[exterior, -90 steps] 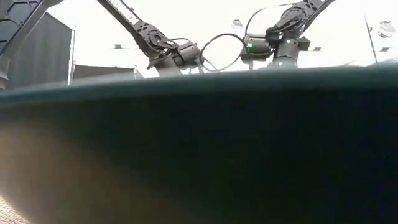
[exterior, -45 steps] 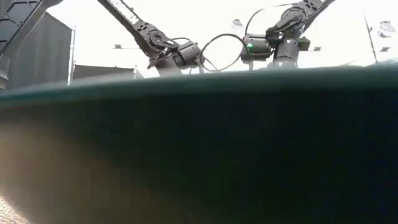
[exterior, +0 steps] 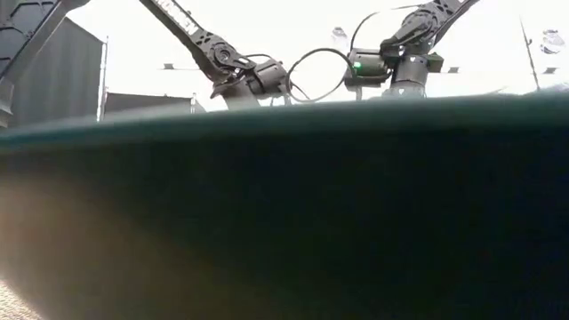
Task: Set table place
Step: Fold the blue napkin
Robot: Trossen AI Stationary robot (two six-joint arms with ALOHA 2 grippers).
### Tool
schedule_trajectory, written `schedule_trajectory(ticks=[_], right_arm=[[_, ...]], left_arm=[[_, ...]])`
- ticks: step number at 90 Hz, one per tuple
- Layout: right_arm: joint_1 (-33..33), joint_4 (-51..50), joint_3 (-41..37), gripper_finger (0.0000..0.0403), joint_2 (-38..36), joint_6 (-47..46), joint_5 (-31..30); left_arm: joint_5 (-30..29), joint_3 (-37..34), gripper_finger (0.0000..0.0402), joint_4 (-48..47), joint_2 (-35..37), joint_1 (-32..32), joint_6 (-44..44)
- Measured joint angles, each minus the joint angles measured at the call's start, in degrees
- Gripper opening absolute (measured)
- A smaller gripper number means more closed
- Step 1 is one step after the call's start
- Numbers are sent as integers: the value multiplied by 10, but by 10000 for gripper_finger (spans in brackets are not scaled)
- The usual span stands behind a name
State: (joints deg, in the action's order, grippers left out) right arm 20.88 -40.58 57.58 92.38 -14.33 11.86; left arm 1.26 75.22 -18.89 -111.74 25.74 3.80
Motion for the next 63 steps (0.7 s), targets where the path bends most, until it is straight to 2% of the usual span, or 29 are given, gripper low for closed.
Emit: schedule_trajectory(ticks=[13, 43, 63], right_arm=[[0, 0, 0, 86, 0, 0, 0], [0, 0, 0, 86, 0, -11, 0], [0, 0, 0, 86, 0, -15, 3]], left_arm=[[0, 0, 64, 2, 0, 0, -1], [-1, 0, 65, 3, 0, 0, -2], [-3, 0, 35, 4, 0, 0, -2]])
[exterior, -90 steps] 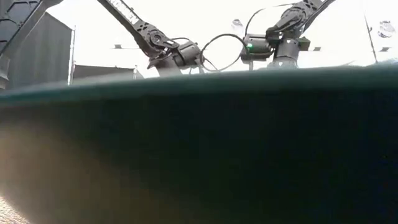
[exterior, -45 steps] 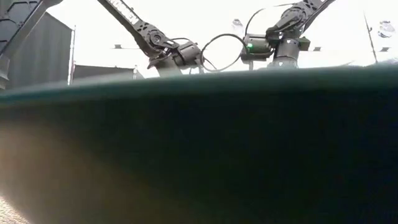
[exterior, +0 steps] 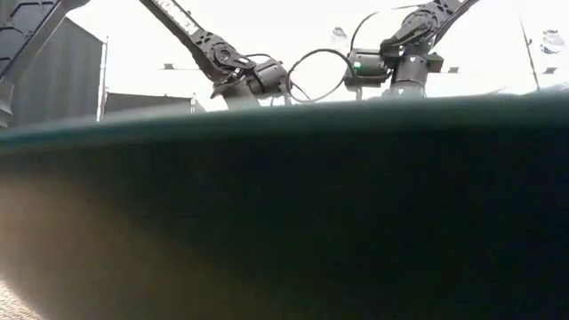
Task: Set table place
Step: Fold the blue napkin
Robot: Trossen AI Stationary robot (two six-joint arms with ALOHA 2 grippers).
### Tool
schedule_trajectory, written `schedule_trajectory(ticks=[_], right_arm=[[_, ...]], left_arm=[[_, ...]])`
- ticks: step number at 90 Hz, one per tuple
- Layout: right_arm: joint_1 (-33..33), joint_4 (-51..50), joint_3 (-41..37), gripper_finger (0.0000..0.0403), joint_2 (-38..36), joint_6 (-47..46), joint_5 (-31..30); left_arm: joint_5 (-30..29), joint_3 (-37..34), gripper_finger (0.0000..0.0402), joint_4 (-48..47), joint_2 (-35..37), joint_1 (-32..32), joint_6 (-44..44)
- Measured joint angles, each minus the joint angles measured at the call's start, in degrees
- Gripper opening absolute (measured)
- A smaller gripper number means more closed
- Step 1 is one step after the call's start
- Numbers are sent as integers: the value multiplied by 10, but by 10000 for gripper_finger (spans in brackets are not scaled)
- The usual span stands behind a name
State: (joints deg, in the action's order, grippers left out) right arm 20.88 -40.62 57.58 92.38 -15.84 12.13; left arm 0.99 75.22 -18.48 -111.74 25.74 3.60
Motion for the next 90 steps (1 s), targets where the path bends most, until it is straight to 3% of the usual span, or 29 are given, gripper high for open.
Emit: schedule_trajectory(ticks=[46, 74, 90], right_arm=[[-27, -11, 0, 86, 0, 3, -4], [-22, -29, 0, 86, -6, 5, -104], [3, -41, 0, 86, -78, 5, -149]], left_arm=[[-8, -1, 20, 21, -21, -7, -10], [-57, 0, 20, 35, -22, -7, -11], [-58, 2, 20, 39, -20, -3, -9]])
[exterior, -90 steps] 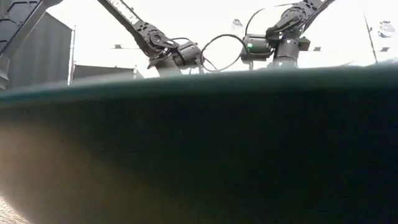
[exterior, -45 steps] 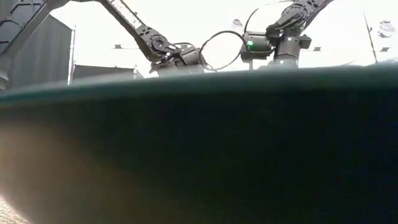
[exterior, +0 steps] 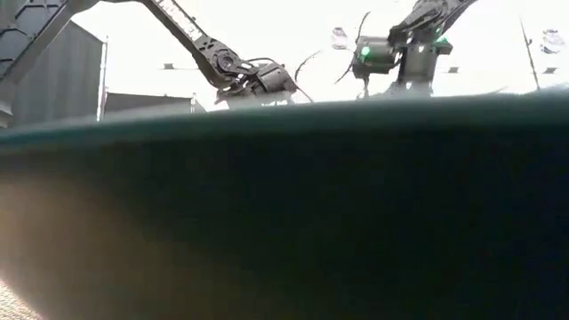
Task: Set table place
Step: Fold the blue napkin
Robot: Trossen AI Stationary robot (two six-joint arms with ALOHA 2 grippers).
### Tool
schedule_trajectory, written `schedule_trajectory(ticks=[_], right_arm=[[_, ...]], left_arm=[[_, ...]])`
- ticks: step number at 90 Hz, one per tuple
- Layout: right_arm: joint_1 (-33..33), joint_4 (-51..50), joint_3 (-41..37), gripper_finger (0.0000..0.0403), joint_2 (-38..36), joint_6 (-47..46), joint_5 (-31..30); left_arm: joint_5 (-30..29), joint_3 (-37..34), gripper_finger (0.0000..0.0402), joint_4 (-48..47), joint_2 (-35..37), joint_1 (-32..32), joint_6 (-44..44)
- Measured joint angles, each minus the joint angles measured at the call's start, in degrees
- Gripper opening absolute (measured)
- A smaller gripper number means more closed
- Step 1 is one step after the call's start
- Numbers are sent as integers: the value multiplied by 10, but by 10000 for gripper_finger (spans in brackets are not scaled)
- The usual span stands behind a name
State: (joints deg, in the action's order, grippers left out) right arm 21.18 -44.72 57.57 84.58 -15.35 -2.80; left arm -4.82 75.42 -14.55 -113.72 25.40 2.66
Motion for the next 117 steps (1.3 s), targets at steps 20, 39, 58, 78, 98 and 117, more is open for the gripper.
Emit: schedule_trajectory(ticks=[20, 39, 58, 78, 98, 117], right_arm=[[38, -8, 0, 86, -122, 7, 19], [46, -37, 0, 86, -173, 5, 33], [46, -57, 0, 86, -184, -5, 30], [46, -66, 0, 86, -184, -4, 29], [46, -66, 0, 86, -184, 6, 29], [46, -66, 0, 86, -184, 5, 29]], left_arm=[[2, 30, 20, 1, 2, -3, 0], [-1, 34, 20, -13, 2, -1, -1], [12, 34, 20, -48, 2, 26, 6], [79, 35, 52, -52, -23, 42, 45], [64, 35, 104, -21, -23, 42, 44], [63, 35, 116, -24, -23, 42, 57]])
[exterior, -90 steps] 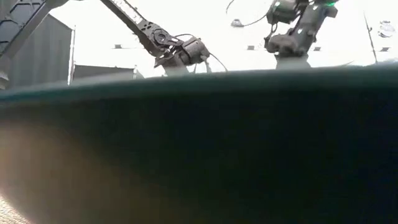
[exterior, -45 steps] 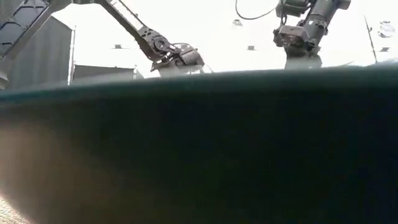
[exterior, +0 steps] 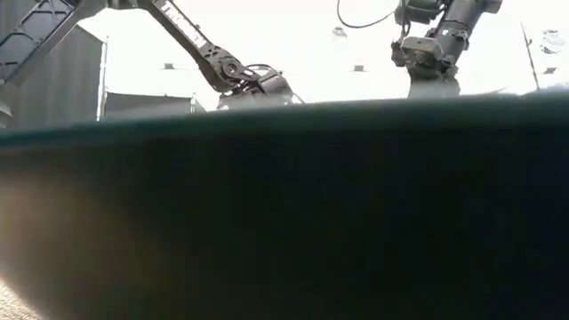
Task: Set table place
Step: Fold the blue napkin
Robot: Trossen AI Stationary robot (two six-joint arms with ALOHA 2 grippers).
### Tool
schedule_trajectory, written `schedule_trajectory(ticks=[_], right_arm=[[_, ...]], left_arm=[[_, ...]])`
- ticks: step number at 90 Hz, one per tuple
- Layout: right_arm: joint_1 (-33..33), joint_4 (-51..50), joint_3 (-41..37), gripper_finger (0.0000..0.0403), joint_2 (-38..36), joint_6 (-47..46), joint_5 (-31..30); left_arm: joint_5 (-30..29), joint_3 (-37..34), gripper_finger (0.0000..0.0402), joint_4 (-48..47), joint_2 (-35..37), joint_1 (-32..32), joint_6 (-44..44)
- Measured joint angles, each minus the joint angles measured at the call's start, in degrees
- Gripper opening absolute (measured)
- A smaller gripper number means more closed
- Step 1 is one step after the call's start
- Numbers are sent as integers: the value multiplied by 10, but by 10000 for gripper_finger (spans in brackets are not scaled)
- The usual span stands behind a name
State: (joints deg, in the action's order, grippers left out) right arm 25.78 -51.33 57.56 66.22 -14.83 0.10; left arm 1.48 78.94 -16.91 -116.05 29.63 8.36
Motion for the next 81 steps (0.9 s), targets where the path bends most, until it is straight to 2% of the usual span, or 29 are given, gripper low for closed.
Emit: schedule_trajectory(ticks=[27, 35, 47, 64, 81], right_arm=[[-2, 3, -2, 86, 0, -15, 4], [-13, 32, -27, 86, 0, -24, 41], [-49, 158, -97, 86, 7, -39, 118], [-96, 349, -158, 86, 49, -55, 140], [-147, 441, -159, 86, 144, -58, 176]], left_arm=[[-3, 0, 116, -99, 1, -5, 8], [-3, 0, 116, -107, 1, -17, 0], [-35, 0, 116, -134, 2, -38, -33], [-145, -1, 116, -173, 17, -57, -97], [-143, 0, 116, -206, 70, -67, -104]])
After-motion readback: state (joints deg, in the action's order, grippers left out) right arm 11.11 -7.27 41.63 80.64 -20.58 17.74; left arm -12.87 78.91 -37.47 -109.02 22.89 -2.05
